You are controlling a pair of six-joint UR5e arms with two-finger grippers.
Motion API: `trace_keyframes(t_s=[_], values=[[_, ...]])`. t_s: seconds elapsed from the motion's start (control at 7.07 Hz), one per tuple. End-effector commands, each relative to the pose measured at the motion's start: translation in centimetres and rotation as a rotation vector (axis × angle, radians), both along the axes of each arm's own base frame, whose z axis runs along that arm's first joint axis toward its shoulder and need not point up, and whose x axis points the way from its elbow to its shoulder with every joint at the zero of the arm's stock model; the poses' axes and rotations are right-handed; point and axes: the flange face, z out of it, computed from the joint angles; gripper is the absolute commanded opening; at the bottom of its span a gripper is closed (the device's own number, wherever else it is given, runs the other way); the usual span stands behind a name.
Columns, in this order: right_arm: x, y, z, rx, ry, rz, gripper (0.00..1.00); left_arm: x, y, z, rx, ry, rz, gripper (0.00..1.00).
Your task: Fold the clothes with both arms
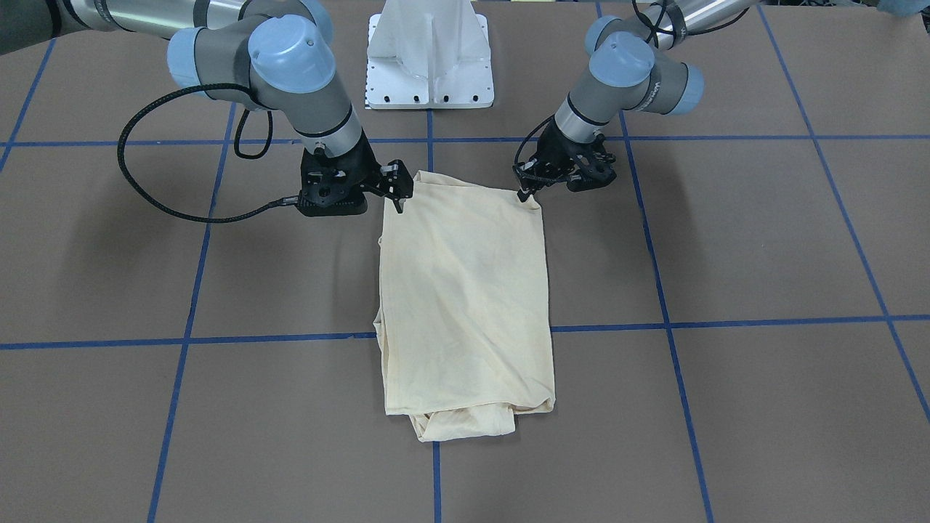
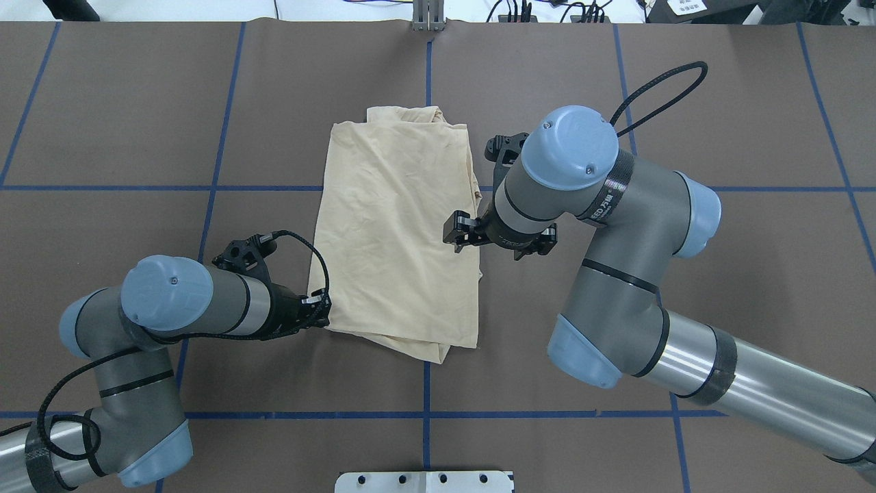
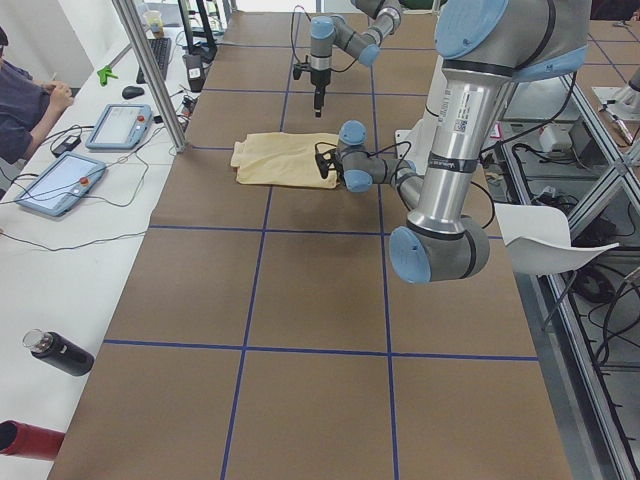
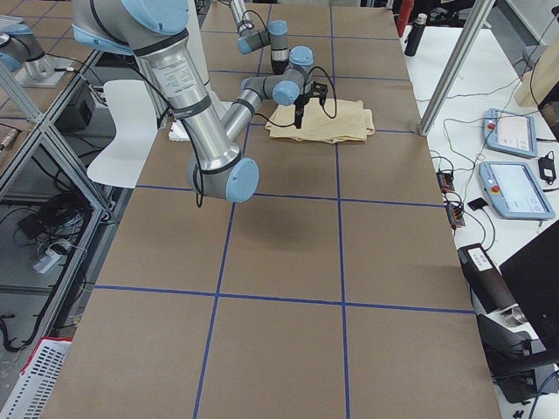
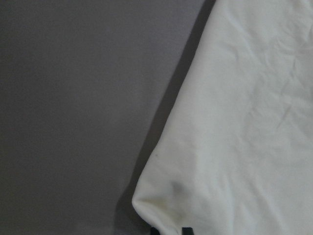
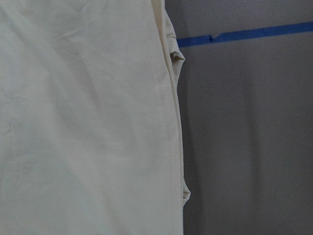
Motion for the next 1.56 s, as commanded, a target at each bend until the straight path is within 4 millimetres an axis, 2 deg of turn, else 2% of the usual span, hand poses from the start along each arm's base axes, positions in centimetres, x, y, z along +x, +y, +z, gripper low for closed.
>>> trace_keyframes(t_s=[0.0,0.28,0.42,0.71,0.85,1.13,1.27,1.41], values=[[0.0,0.1,0.7,-0.006,0.009,-0.001,1.0,0.1,0.0,0.1,-0.002,-0.004,0.002,0.0],[-0.1,0.5,0.0,-0.047,-0.005,0.027,1.0,-0.3,0.1,-0.6,0.002,0.009,0.001,0.0],[-1.5,2.3,-1.2,-0.13,-0.042,0.079,1.0,-0.4,0.2,-1.0,-0.001,0.002,0.003,0.0],[-6.0,7.5,-1.8,-0.27,-0.041,0.234,1.0,-0.8,0.3,-1.3,0.002,0.009,0.003,0.0],[-7.2,8.6,-1.7,-0.341,-0.034,0.292,1.0,-0.8,0.2,-1.4,0.002,0.009,0.0,0.0],[-8.4,9.8,-1.5,-0.491,-0.026,0.389,1.0,-0.9,0.2,-1.5,0.003,0.01,0.0,0.0],[-9.9,10.2,-1.1,-0.494,-0.01,0.434,1.0,-1.0,0.3,-1.7,-0.001,0.001,0.0,0.0],[-11.7,9.4,-0.7,-0.5,0.018,0.461,1.0,-1.3,0.4,-2.2,0.0,0.005,0.0,0.0]])
